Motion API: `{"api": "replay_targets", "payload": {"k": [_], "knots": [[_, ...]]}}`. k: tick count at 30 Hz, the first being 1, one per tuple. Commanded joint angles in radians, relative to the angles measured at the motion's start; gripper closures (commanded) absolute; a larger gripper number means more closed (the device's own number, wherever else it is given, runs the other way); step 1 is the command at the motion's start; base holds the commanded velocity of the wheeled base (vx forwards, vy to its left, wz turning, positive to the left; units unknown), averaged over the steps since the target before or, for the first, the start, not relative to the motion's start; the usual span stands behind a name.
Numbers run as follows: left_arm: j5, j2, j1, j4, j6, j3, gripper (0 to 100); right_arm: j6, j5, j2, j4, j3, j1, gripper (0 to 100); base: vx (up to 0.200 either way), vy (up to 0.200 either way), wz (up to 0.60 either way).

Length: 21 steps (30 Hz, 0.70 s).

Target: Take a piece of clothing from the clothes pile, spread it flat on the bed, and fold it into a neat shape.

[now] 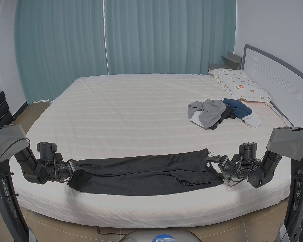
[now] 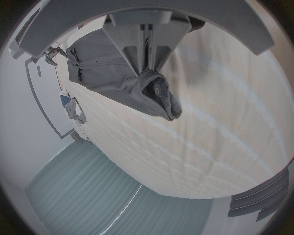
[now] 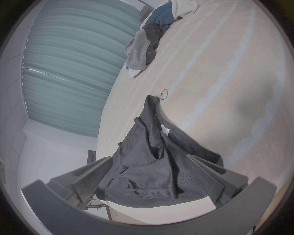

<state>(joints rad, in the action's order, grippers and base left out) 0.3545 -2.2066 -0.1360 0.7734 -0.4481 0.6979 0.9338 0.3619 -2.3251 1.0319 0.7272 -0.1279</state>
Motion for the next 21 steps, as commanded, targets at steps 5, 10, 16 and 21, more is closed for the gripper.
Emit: {"api": "replay_targets", "payload": {"k": [5, 10, 16, 21], "knots": [[-0.072, 0.09, 0.067, -0.005, -0.047, -0.018, 100, -0.001, 0.0, -0.002, 0.002, -0.002, -0.003, 0, 0.0, -0.2, 0.0], [-0.121, 0.108, 0.111, -0.005, -0.049, -0.012, 100, -0.001, 0.0, -0.002, 0.002, 0.0, -0.003, 0, 0.0, -0.2, 0.0], [-0.137, 0.153, 0.173, -0.016, -0.049, -0.005, 100, -0.001, 0.0, -0.002, 0.0, -0.002, -0.003, 0, 0.0, -0.2, 0.0], [-0.178, 0.202, 0.246, -0.134, -0.049, 0.048, 100, -0.001, 0.0, -0.002, 0.0, -0.002, -0.003, 0, 0.0, -0.2, 0.0]]}}
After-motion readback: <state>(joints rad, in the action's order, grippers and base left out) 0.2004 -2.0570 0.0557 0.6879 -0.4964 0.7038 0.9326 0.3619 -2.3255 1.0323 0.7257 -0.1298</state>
